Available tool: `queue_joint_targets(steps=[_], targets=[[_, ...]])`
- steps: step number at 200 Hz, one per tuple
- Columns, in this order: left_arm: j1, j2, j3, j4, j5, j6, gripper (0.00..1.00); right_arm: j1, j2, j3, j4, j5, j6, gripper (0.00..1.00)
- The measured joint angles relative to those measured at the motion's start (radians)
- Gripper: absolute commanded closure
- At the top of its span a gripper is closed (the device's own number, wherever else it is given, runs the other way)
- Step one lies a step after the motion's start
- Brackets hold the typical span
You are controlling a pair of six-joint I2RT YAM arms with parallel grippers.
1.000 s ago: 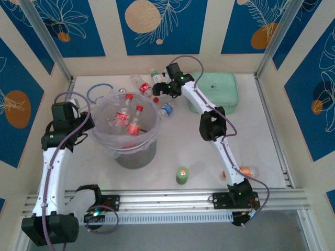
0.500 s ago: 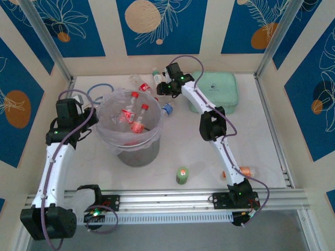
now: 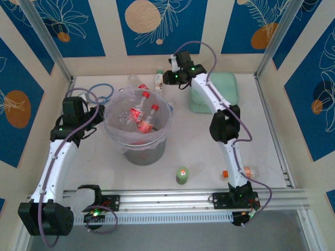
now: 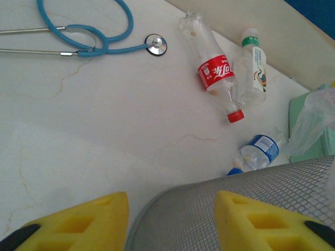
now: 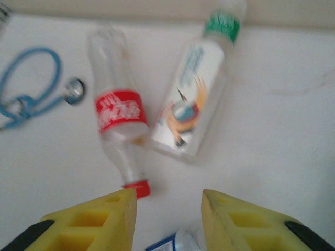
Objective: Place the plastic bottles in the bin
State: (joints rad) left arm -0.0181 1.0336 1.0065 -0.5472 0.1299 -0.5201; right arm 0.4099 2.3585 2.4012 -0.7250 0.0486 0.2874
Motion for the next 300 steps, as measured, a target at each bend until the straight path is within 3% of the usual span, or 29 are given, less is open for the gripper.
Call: queue_joint_targets(steps=[14,44,73,139,183,250,300], targets=[[0.000,0.000,0.018,-0.016,0.000,0.004,0.42,-0.005,-0.042,-0.009,0.009,-0.001,0.013,0.50],[0.000,-0.003,0.056,-0.034,0.002,0.013,0.31,-0.011,-0.133,-0.170,0.028,0.005,0.088,0.17],[-0.002,-0.019,0.082,-0.045,0.007,0.026,0.24,-0.002,-0.191,-0.393,0.055,0.005,0.210,0.07],[-0.003,-0.039,0.101,-0.064,0.024,0.032,0.17,0.041,-0.216,-0.675,0.208,-0.018,0.458,0.08],[-0.003,-0.089,0.101,-0.080,0.029,0.037,0.16,0.040,-0.209,-0.682,0.296,-0.029,0.531,0.21],[-0.003,-0.129,0.069,-0.101,0.038,0.058,0.15,0.041,-0.197,-0.700,0.324,-0.030,0.551,0.14],[-0.004,-0.142,0.048,-0.100,0.050,0.055,0.15,0.041,-0.148,-0.714,0.365,-0.048,0.568,0.27]])
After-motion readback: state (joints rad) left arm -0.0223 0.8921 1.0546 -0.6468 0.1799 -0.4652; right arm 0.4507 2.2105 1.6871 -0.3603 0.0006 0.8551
